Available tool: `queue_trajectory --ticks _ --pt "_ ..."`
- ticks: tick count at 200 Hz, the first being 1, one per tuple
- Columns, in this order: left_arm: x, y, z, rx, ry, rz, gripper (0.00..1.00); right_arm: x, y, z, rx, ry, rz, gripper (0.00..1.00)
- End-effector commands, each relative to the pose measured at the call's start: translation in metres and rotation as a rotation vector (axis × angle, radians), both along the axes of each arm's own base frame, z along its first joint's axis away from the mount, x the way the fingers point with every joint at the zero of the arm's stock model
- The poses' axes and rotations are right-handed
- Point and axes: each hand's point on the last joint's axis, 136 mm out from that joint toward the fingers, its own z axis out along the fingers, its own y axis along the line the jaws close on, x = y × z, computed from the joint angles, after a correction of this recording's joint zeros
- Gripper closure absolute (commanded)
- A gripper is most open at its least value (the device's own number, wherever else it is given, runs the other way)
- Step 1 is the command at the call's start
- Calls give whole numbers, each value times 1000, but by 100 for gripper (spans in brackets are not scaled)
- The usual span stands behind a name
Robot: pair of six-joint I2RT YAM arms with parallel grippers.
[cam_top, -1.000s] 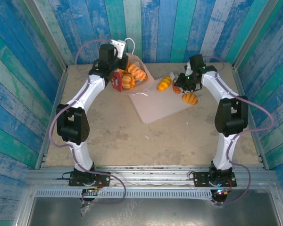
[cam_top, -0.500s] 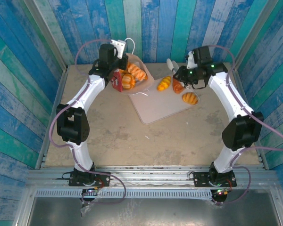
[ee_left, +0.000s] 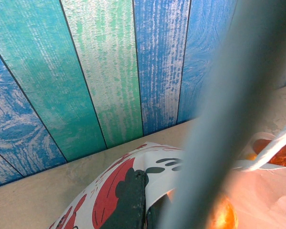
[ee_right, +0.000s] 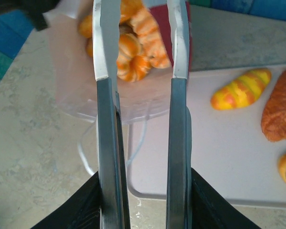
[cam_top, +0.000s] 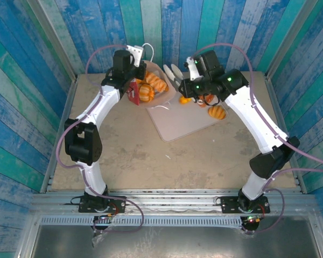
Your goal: Take the fake bread out of the paper bag
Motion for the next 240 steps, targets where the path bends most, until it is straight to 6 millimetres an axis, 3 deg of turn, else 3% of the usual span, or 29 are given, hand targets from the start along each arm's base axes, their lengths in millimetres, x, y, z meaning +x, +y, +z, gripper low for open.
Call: queue_trajectory --ticks 1,41,82,145,183,189,240 --pt "3 -7 -9 -27 13 -18 100 -9 10 -4 -89 -5 52 58" --pt "2 -7 -11 -29 17 -14 100 -10 30 -26 -136 56 99 58" --pt "1 -6 -12 -27 19 -12 100 -4 35 -53 -176 146 69 58" --pt "-1 -7 -18 -5 21 -31 100 11 29 -83 -93 303 -27 58" --pt "-3 -10 -21 9 18 -47 100 13 36 -97 -53 372 -44 57" --pt "-3 -10 -21 11 16 -47 100 23 24 -99 -36 387 -79 57" --pt "-6 -12 -23 22 12 -37 100 35 21 -109 4 434 -119 56"
